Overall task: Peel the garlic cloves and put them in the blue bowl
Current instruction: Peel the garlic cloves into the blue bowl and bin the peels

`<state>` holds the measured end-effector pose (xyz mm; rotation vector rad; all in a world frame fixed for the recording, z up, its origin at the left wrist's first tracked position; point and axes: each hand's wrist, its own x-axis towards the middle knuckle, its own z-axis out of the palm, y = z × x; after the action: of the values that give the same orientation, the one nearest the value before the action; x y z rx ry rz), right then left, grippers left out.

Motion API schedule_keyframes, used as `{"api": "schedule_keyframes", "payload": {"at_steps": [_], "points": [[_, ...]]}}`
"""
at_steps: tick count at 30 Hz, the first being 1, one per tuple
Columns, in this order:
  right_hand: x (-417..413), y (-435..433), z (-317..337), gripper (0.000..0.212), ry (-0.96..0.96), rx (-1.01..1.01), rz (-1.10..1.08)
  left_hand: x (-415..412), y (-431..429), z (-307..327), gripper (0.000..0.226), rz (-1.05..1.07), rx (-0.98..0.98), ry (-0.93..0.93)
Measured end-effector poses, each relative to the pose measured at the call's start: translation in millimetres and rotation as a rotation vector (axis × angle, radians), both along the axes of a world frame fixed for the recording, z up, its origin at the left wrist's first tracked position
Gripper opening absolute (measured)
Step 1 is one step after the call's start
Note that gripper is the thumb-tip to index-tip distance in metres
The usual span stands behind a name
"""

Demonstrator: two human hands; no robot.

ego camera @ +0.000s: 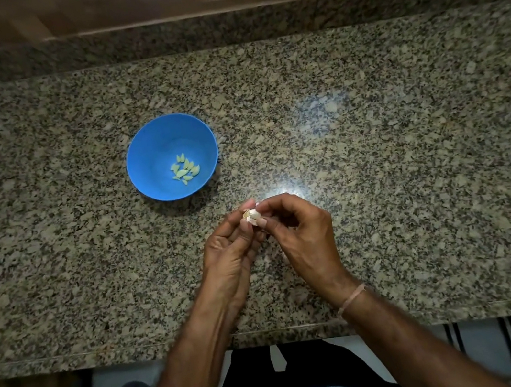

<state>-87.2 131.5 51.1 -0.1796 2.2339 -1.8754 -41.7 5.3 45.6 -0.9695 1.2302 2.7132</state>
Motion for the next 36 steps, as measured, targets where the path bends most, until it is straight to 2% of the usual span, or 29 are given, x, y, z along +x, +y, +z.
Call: {"api": "schedule_keyframes", "payload": {"at_steps": [4, 7, 13, 25, 30, 36], "points": [[2.9, -3.8, -1.2, 0.008, 0.141, 0.106, -0.012, 0.4, 1.2, -2.4, 0.033, 0.014, 0.001, -0.012], [5.2, -6.8, -1.8, 0.007, 0.138, 0.123, -0.025, 1.8, 1.8, -3.7, 0.033, 0.032, -0.021, -0.018], [8.4, -8.3, 1.3, 0.014, -0.102, 0.004, 0.007, 5.6, -2.1, -11.8, 0.025, 0.061, -0.093, -0.045], [5.5, -17.3, -15.3, 0.011, -0.29, 0.023, 0.043, 12.5, -8.3, -23.2, 0.015, 0.062, -0.039, -0.109], [11.7, -14.6, -22.1, 0.014, -0.216, 0.026, 0.028, 13.9, -14.6, -25.6, 0.037, 0.037, -0.084, -0.129], [16.2, -14.3, -23.6, 0.015, -0.161, -0.013, 0.023, 10.5, -17.2, -23.8, 0.03, 0.047, -0.069, -0.136]]}}
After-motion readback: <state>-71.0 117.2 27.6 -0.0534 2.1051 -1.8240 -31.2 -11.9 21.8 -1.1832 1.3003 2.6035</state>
